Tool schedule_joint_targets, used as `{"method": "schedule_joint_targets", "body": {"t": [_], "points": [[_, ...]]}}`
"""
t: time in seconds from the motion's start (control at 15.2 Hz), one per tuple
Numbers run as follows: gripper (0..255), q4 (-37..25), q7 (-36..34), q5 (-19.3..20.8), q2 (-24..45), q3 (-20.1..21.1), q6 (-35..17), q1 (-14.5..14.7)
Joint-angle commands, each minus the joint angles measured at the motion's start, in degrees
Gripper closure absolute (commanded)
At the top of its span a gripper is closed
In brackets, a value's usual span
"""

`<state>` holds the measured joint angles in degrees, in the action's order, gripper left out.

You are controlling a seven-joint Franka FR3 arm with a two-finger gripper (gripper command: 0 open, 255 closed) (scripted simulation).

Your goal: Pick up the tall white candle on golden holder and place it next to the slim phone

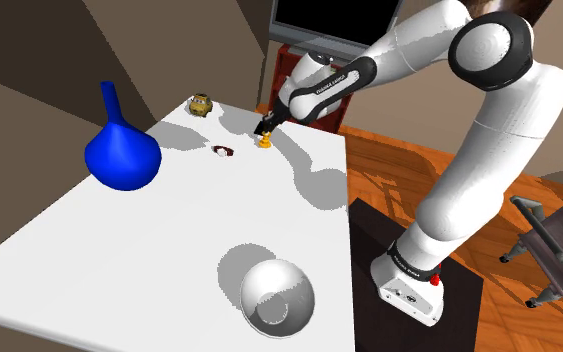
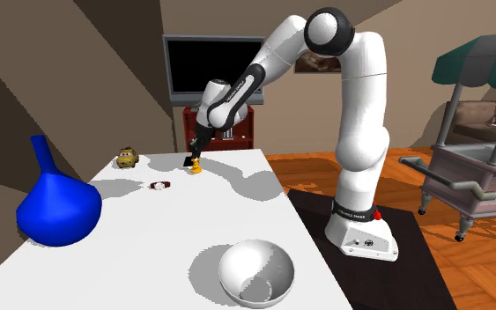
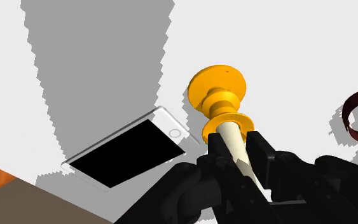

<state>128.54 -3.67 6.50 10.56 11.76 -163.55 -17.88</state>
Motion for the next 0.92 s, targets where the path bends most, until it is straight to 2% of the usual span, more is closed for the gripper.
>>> {"method": "schedule_joint_targets", "body": {"t": [0.0,0.4,0.46,0.79,0.86], "points": [[255,-0.05,-0.26,0.36,0.57,-0.17,-0.54,0.12],[255,-0.05,-0.26,0.36,0.57,-0.18,-0.54,0.13],[0,-0.05,-0.26,0.36,0.57,-0.18,-0.54,0.13],[0,-0.05,-0.26,0.36,0.57,-0.18,-0.54,0.13],[0,0.77,0.65,-0.86,-1.54,0.44,0.7,-0.37]]}}
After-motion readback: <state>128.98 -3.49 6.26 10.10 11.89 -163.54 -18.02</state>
